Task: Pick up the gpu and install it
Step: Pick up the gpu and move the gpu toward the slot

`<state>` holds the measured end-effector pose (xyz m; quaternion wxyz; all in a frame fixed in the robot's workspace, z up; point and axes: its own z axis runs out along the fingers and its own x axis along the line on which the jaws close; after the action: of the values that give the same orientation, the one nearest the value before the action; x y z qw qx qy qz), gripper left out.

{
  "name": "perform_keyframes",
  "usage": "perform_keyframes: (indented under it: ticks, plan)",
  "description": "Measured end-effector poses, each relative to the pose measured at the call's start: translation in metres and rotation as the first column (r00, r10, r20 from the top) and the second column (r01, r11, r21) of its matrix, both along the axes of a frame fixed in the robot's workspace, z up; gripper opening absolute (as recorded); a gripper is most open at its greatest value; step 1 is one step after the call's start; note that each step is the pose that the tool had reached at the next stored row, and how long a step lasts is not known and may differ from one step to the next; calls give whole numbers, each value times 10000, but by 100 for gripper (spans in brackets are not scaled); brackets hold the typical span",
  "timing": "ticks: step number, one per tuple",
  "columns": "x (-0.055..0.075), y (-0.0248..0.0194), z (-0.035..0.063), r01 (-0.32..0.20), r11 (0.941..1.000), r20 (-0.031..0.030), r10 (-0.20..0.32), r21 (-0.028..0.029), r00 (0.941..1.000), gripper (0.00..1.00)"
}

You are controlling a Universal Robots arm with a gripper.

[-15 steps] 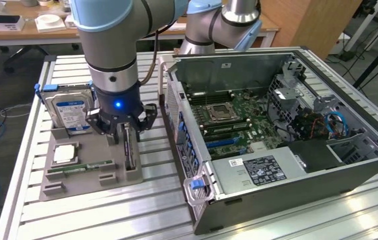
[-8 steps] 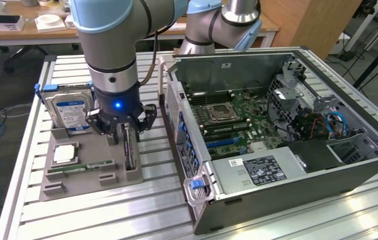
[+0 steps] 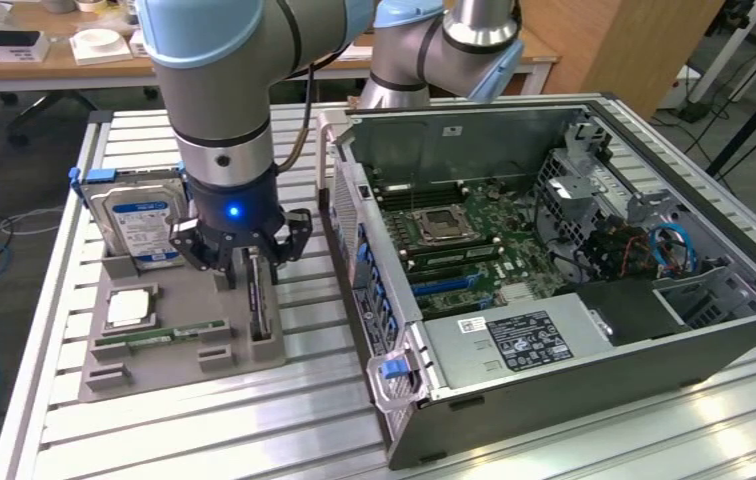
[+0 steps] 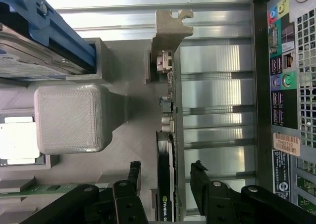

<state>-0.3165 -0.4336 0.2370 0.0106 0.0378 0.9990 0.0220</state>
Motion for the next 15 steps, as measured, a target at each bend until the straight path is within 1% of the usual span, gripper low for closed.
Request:
perform_keyframes:
  ticks: [4,6,7,15]
  plan:
    - [0,0,-3,0,10000,1,0,0,10000,53]
    - [0,0,-5,0,10000,0,0,0,10000,51]
    - [0,0,-7,0,10000,1,0,1,10000,45]
    - [0,0,-17,0,10000,0,0,0,10000,45]
